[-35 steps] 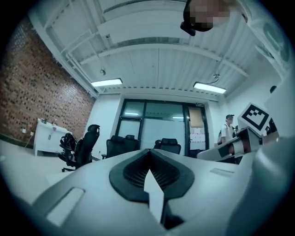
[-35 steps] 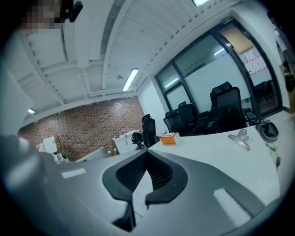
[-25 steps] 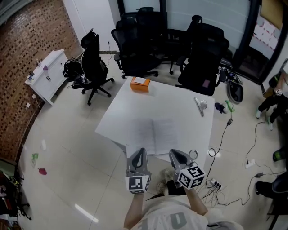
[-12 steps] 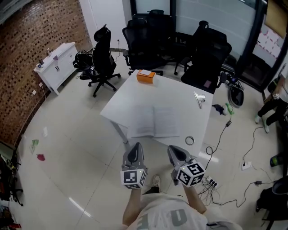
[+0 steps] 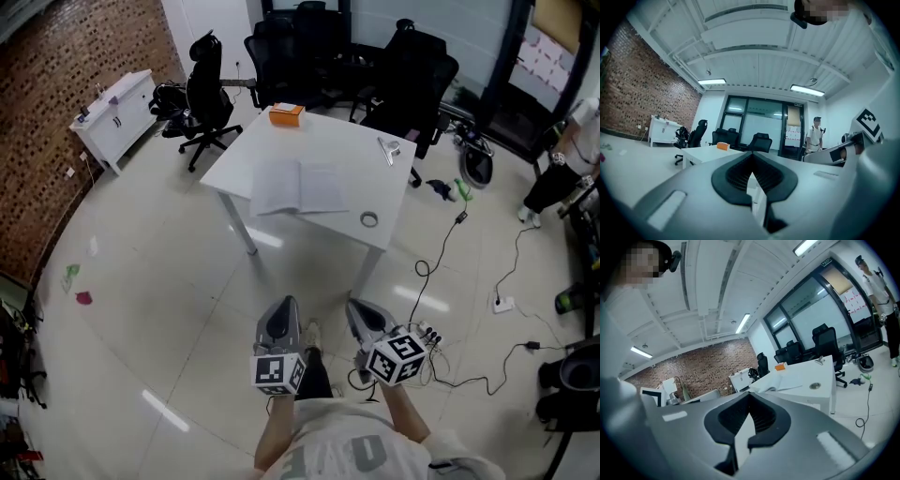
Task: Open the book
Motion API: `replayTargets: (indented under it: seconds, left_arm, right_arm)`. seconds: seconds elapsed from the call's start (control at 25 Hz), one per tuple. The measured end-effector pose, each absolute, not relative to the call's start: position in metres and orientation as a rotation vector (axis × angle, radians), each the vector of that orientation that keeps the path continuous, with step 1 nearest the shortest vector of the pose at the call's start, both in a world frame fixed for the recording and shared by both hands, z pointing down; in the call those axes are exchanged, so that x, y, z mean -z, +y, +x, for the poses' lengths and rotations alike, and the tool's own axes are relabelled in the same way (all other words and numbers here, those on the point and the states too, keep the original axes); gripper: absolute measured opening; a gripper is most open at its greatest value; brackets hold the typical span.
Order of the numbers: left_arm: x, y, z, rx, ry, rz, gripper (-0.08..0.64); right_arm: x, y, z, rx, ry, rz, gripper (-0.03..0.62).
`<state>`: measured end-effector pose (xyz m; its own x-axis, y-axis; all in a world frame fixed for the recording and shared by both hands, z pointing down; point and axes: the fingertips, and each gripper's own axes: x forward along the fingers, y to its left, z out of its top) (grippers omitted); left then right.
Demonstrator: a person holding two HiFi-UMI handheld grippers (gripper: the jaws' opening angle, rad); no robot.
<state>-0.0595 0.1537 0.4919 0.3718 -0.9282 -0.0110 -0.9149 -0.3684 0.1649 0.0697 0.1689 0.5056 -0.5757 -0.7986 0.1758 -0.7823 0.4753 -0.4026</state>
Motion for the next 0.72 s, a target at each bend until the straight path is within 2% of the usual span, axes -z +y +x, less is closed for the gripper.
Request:
replayTargets:
  seconds: [0.2,0.72]
  left_arm:
    - [-0.481,0.205,-0.058,0.136,-1.685,2.508,0.018]
    - [-0.453,0.250,-0.059,0.225,-1.673,2.553,0.018]
  right_arm:
    - [-0.490,0.217,0.075,0.659,2.648,-1.421,0.003]
    - [-0.473,0.269,0.076,0.601,2.603,-1.415,0.002]
